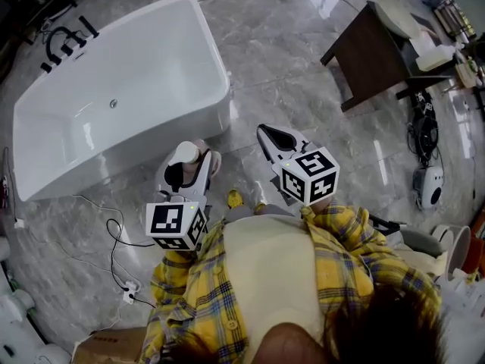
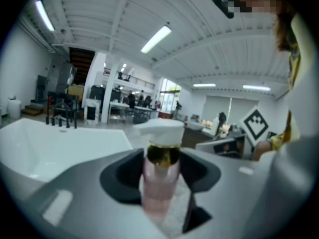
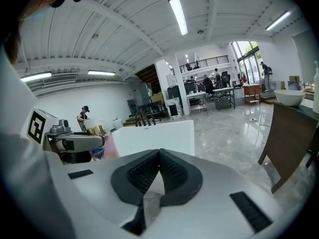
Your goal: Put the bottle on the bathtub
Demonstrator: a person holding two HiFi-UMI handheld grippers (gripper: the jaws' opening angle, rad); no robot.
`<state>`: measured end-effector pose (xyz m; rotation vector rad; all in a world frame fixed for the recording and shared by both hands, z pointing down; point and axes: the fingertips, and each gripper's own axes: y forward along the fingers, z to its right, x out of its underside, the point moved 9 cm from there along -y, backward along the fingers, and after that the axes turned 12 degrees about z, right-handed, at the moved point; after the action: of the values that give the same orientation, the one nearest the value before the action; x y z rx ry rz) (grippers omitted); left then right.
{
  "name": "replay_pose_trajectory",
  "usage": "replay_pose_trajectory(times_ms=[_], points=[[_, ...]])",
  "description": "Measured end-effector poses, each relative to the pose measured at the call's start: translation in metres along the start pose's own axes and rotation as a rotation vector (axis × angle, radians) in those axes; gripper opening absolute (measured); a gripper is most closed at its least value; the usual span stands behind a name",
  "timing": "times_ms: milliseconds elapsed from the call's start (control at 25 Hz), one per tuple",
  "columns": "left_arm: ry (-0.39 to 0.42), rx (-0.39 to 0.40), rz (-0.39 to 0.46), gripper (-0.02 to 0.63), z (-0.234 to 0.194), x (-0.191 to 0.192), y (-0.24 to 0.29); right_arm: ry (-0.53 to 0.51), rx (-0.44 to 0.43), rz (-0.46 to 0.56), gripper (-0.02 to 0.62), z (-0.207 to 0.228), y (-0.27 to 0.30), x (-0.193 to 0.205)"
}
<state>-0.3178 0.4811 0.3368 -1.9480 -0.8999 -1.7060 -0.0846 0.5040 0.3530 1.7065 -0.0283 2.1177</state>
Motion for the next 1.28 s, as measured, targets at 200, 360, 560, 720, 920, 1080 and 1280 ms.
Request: replay_pose_trajectory(times_ms=[200, 360, 560, 720, 920, 1080, 1280], points=[[0.017, 0.023, 0.000, 0.218, -0.009, -0.003, 0.005, -0.005, 0.009, -0.005, 0.014, -0.005, 0.007, -0.001], [0.010, 0.026, -0.003, 0.218, -0.013, -0.003, 0.015, -0.009, 0.024, -0.014, 0.014, 0.003, 0.010, -0.004], [0.013, 0.021, -0.010, 0.218, -0.018, -0.007, 0.037, 0.003, 0.040, -0.004, 0.014, 0.024, 0.026, -0.012], [0.019, -0.005, -0.003, 0.218, -0.017, -0.010, 0.064, -0.001, 0.014, 0.000, 0.014, 0.049, 0.042, -0.021], [0.008, -0.039, 0.002, 0.218, -0.004, -0.009, 0.109, -0.006, -0.029, -0.012, 0.014, 0.096, 0.059, -0.034], [-0.003, -0.072, 0.003, 0.218, 0.006, -0.013, 0.148, -0.005, -0.065, -0.024, 0.014, 0.134, 0.076, -0.048], [0.002, -0.121, 0.008, 0.218, 0.021, -0.016, 0.193, -0.003, -0.100, -0.025, 0.014, 0.182, 0.091, -0.062]])
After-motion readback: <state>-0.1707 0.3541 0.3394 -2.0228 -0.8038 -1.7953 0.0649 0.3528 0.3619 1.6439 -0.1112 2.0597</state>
